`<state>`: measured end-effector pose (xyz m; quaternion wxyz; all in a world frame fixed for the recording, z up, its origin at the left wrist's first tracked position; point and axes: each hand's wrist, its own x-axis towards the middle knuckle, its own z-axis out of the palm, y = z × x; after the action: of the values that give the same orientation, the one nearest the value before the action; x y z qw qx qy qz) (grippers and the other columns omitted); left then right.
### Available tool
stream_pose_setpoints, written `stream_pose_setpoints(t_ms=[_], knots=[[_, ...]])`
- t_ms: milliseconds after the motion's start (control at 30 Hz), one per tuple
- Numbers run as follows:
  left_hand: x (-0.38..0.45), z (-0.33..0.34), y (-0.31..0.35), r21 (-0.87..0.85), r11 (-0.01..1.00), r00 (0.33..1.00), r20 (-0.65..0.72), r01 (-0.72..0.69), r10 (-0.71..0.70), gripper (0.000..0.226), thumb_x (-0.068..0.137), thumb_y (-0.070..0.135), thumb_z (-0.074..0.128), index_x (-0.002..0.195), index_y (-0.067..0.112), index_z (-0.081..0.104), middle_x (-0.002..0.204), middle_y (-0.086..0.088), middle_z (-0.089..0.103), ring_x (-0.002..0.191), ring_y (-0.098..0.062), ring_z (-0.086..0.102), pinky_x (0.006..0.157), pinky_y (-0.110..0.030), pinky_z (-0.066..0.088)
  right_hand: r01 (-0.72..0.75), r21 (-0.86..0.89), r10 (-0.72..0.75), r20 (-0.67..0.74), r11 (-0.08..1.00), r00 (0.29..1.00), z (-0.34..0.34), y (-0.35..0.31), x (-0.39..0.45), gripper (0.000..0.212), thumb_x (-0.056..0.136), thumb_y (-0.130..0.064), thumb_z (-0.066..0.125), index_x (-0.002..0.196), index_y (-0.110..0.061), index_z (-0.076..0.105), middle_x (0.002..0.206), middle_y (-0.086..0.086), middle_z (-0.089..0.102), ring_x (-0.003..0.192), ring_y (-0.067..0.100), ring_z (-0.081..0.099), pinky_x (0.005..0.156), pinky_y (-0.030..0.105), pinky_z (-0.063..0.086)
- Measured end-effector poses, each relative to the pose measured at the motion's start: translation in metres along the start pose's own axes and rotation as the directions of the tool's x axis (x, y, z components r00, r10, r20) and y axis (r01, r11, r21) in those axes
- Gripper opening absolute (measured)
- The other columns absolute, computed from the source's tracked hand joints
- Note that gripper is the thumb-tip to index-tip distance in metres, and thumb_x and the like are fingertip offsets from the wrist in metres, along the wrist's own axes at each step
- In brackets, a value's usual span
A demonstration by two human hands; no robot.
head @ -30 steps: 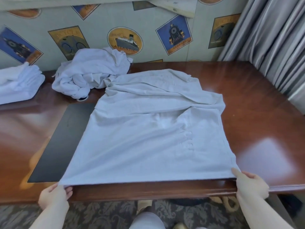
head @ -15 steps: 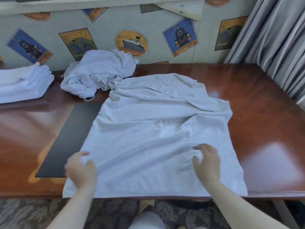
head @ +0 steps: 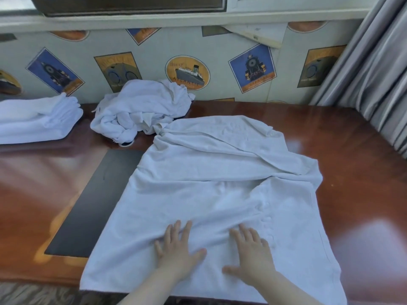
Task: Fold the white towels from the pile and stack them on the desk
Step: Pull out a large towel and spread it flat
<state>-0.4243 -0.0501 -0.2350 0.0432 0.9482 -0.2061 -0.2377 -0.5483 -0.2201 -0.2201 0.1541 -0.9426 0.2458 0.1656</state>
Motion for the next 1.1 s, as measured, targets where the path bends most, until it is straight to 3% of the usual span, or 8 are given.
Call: stream_pose_setpoints(t_ms=[100, 200, 433, 633, 867, 933, 1000, 1100], knots=[[0.021, -0.033, 0.002, -0.063, 0.998, 0.982, -0.186, 0.030, -0.041, 0.050, 0.088, 0.064, 0.045, 0.133, 0.042, 0.043, 0.138, 0.014, 0.042, 0.130, -0.010, 0.036, 0.101, -0.035, 0.023, -0.048, 0.087, 0.062, -0.165, 0.995, 0.984, -0.024, -0.013, 0.015, 0.046, 0.086, -0.052, 0.050, 0.127, -0.031, 0.047, 0.128, -0.011, 0.045, 0.123, 0.013, 0.039, 0.097, 0.025, 0.030], [0.051, -0.067, -0.011, -0.204, 0.978, 0.966, -0.236, 0.053, -0.102, 0.032, 0.094, 0.044, 0.048, 0.126, 0.037, 0.052, 0.128, 0.014, 0.051, 0.123, -0.009, 0.045, 0.097, -0.031, 0.024, -0.012, 0.140, 0.041, -0.210, 0.990, 0.977, -0.039, -0.026, 0.040, 0.031, 0.090, -0.039, 0.048, 0.121, -0.035, 0.050, 0.124, -0.015, 0.047, 0.120, 0.009, 0.040, 0.094, 0.022, 0.028], [0.130, -0.118, -0.057, -0.230, 0.972, 0.958, -0.284, -0.036, -0.032, 0.045, 0.095, 0.019, 0.051, 0.139, 0.024, 0.046, 0.153, 0.003, 0.035, 0.142, -0.017, 0.030, 0.114, -0.031, 0.022, 0.191, 0.163, -0.158, -0.198, 0.968, 0.968, -0.068, -0.098, 0.123, 0.039, 0.091, -0.025, 0.053, 0.129, -0.031, 0.054, 0.142, -0.013, 0.043, 0.134, 0.010, 0.034, 0.104, 0.023, 0.026], [0.192, -0.131, -0.081, -0.012, 0.988, 0.978, -0.144, -0.155, 0.152, 0.064, 0.103, 0.047, 0.033, 0.157, 0.026, 0.006, 0.164, 0.004, -0.008, 0.151, -0.016, -0.011, 0.122, -0.035, 0.001, 0.207, 0.038, -0.204, -0.078, 0.978, 0.976, -0.071, -0.165, 0.208, 0.058, 0.101, -0.042, 0.037, 0.154, -0.035, 0.014, 0.164, -0.001, -0.006, 0.151, 0.020, -0.006, 0.120, 0.041, 0.002], [0.163, -0.113, -0.102, 0.212, 0.947, 0.966, -0.046, -0.240, 0.255, 0.077, 0.092, 0.068, 0.025, 0.156, 0.033, 0.003, 0.164, 0.004, 0.002, 0.145, -0.017, 0.020, 0.108, -0.033, 0.030, 0.121, -0.041, -0.120, 0.008, 0.992, 0.993, -0.045, -0.173, 0.166, 0.066, 0.086, -0.055, 0.046, 0.149, -0.048, 0.024, 0.164, 0.002, 0.006, 0.148, 0.026, 0.017, 0.108, 0.044, 0.033], [0.149, -0.118, -0.103, 0.209, 0.945, 0.963, -0.048, -0.251, 0.267, 0.062, 0.089, 0.068, 0.022, 0.141, 0.037, 0.034, 0.142, 0.011, 0.034, 0.118, -0.014, 0.050, 0.085, -0.029, 0.043, 0.153, -0.033, -0.155, -0.063, 0.988, 0.986, -0.049, -0.177, 0.149, 0.062, 0.059, -0.055, 0.072, 0.119, -0.042, 0.063, 0.140, 0.007, 0.053, 0.110, 0.027, 0.061, 0.066, 0.032, 0.056], [0.147, -0.132, -0.100, 0.185, 0.958, 0.973, -0.031, -0.219, 0.228, 0.045, 0.092, 0.066, 0.024, 0.110, 0.033, 0.049, 0.114, 0.011, 0.048, 0.091, -0.014, 0.062, 0.066, -0.029, 0.041, 0.158, -0.014, -0.159, -0.093, 0.987, 0.983, -0.051, -0.180, 0.139, 0.051, 0.037, -0.050, 0.078, 0.085, -0.036, 0.069, 0.097, -0.002, 0.066, 0.070, 0.018, 0.063, 0.034, 0.023, 0.037], [0.167, -0.146, -0.094, 0.102, 0.983, 0.988, -0.002, -0.153, 0.154, 0.040, 0.095, 0.055, 0.034, 0.077, 0.024, 0.051, 0.087, 0.006, 0.061, 0.085, -0.018, 0.063, 0.063, -0.028, 0.035, 0.121, 0.031, -0.121, -0.015, 0.992, 0.993, -0.050, -0.179, 0.142, 0.032, 0.071, -0.053, 0.061, 0.094, -0.032, 0.055, 0.096, -0.010, 0.045, 0.075, 0.016, 0.060, 0.050, 0.027, 0.034]])
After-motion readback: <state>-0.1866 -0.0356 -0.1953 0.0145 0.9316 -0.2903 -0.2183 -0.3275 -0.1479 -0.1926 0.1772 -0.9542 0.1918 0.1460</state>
